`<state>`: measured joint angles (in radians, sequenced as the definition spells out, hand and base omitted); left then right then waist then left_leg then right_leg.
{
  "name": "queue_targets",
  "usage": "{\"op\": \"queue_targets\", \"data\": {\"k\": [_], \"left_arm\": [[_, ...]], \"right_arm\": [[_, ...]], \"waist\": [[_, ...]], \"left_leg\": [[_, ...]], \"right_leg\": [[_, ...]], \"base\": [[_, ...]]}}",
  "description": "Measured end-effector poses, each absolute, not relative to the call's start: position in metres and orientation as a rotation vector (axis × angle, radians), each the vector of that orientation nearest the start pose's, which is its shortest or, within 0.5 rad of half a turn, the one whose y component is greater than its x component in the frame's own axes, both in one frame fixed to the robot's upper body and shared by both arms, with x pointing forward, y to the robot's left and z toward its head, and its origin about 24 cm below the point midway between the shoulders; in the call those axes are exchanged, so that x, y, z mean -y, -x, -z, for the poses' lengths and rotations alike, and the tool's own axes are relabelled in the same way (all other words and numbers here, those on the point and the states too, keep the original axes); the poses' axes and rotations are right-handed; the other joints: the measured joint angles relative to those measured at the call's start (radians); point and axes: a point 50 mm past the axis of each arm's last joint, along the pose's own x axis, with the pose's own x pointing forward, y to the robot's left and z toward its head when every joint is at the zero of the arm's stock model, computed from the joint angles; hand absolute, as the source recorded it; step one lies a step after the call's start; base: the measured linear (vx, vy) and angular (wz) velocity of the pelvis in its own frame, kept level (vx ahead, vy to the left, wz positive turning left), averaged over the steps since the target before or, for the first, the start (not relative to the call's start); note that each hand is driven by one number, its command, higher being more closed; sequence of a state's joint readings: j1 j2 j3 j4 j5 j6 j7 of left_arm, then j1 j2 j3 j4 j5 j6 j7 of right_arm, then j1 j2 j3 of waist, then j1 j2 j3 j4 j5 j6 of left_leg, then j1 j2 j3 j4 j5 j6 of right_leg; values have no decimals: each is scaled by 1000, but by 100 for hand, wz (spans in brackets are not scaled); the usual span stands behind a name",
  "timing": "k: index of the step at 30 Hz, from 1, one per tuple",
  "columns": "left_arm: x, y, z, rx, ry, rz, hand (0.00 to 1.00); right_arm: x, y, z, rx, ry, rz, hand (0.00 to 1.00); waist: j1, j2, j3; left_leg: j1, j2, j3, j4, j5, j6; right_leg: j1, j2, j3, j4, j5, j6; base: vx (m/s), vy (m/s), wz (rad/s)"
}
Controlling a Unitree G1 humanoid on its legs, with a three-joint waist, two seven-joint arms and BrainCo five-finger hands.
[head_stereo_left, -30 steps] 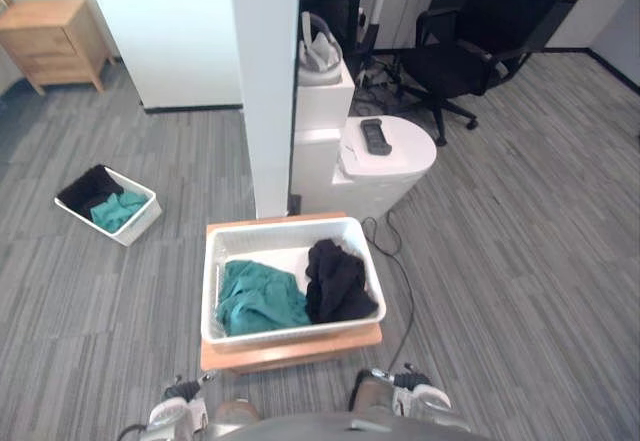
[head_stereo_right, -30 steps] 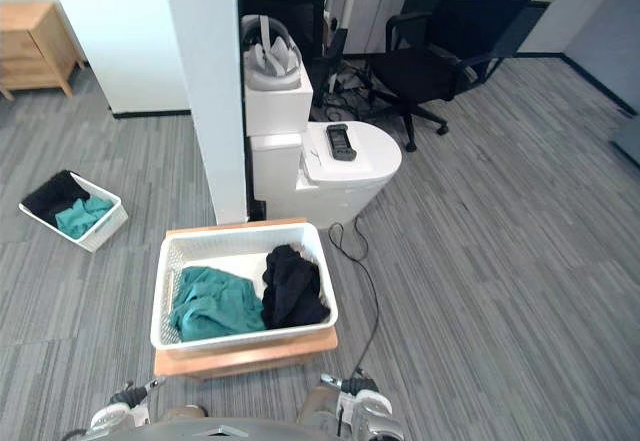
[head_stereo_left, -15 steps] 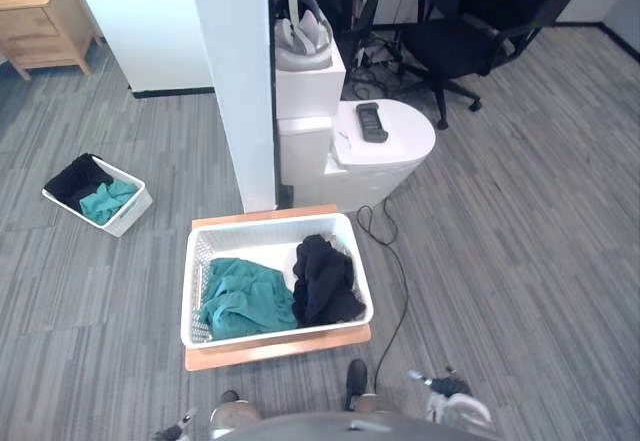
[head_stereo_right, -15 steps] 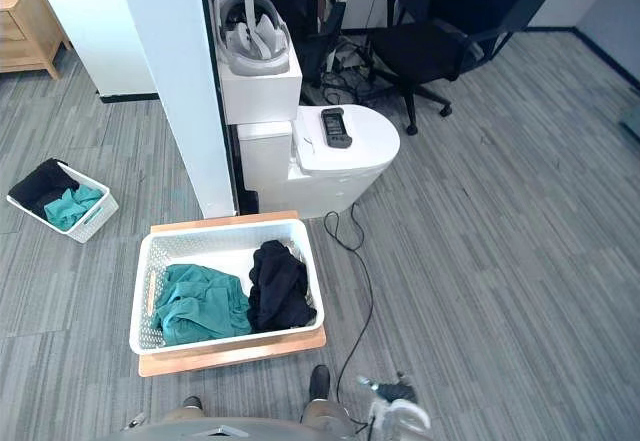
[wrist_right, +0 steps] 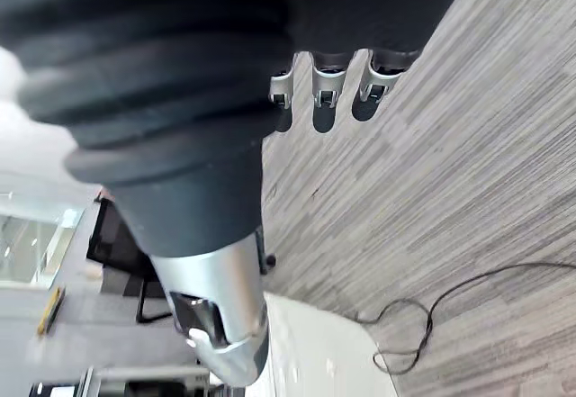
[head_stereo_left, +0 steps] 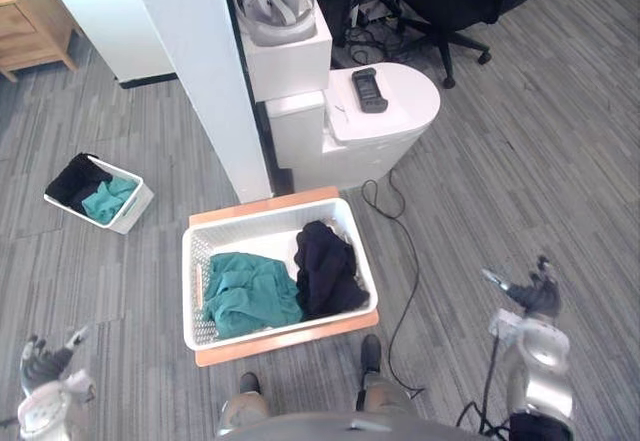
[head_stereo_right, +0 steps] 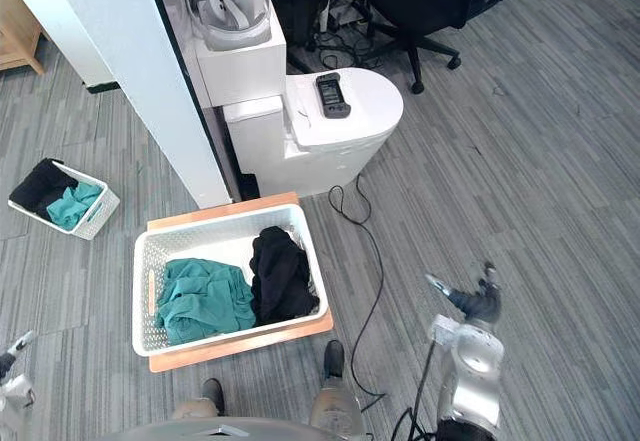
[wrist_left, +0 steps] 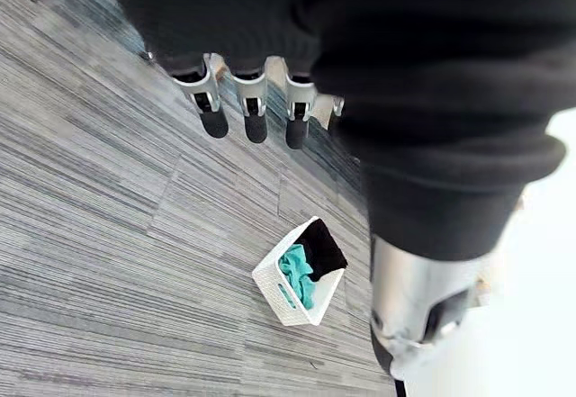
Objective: Pick up the laundry basket with both hands and put the clothes into the washing machine.
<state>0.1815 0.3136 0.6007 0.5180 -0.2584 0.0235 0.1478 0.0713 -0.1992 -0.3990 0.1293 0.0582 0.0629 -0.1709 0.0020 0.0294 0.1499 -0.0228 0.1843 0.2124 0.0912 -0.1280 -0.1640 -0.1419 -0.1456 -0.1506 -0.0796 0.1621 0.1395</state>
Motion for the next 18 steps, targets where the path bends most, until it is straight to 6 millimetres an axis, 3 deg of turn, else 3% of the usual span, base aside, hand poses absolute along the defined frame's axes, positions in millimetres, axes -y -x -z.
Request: {"op": "queue_targets", "data": {"k": [6, 10, 18], "left_arm": [[-346, -171, 36, -473, -43, -709, 0], [-319, -212, 29, -438, -70, -556, 0], [-266, -271, 3, -307, -4, -353, 0]], "right_arm": [[254, -264, -44, -111, 288, 273, 0], [238, -298, -49, -128, 375, 173, 0], [202, -331, -66, -105, 509, 40, 0]], "waist": [[14, -9, 73], [26, -10, 111], [26, -11, 160]], "left_leg": [[-27, 0, -1, 41, -5, 1], [-64, 1, -13, 63, -3, 1], [-99, 2, -16, 85, -4, 1]], "right_leg": [[-8, -3, 5, 0, 17, -4], [-35, -4, 5, 0, 32, -9], [-58, -4, 7, 3, 44, -18]], "base": [[-78, -20, -2], [-56, -18, 2], [-33, -10, 2]]}}
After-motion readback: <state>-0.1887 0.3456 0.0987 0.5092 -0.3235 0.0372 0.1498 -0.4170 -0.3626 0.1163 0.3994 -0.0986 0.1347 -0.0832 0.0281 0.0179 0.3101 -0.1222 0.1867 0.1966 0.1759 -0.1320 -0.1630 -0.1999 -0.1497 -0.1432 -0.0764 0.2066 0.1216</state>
